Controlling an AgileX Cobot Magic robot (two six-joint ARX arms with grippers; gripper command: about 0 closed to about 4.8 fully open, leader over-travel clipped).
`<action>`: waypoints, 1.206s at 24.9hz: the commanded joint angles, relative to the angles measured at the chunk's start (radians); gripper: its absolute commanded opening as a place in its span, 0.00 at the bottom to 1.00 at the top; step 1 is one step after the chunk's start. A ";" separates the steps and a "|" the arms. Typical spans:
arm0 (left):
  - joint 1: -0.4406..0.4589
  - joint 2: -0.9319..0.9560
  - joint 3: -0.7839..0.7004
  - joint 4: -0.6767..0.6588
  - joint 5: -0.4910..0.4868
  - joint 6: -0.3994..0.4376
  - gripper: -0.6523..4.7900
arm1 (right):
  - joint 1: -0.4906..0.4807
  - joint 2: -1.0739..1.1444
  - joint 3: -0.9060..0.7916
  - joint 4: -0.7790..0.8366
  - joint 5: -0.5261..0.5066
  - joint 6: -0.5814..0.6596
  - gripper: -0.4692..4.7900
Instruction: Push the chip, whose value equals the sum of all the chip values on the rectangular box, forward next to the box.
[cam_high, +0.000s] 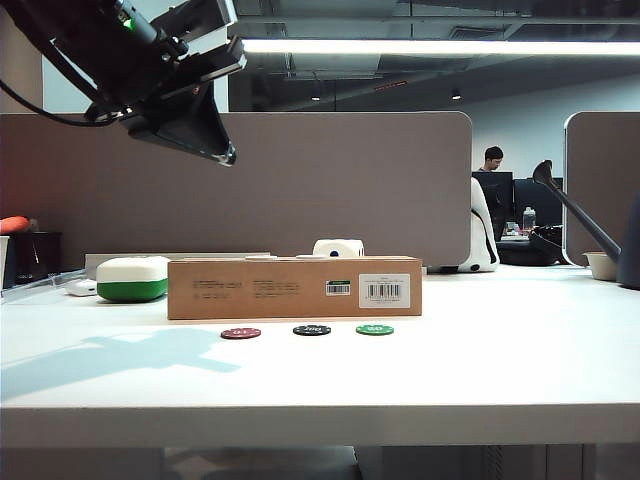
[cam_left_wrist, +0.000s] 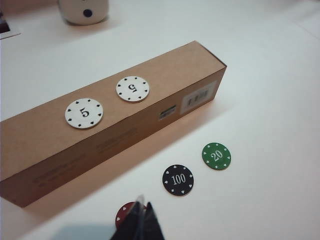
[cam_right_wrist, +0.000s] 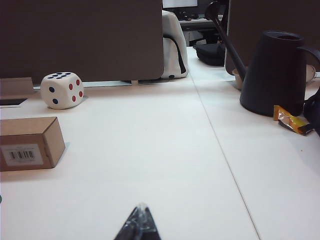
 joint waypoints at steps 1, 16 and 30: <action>-0.002 -0.002 0.003 -0.006 0.003 0.005 0.11 | -0.001 0.000 -0.005 0.013 0.001 -0.003 0.09; -0.013 -0.002 0.002 -0.075 0.004 0.005 0.11 | 0.000 0.000 -0.005 0.027 -0.123 0.125 0.09; -0.013 -0.002 0.002 -0.075 0.004 0.005 0.11 | 0.002 0.002 -0.004 0.306 -0.258 0.863 0.09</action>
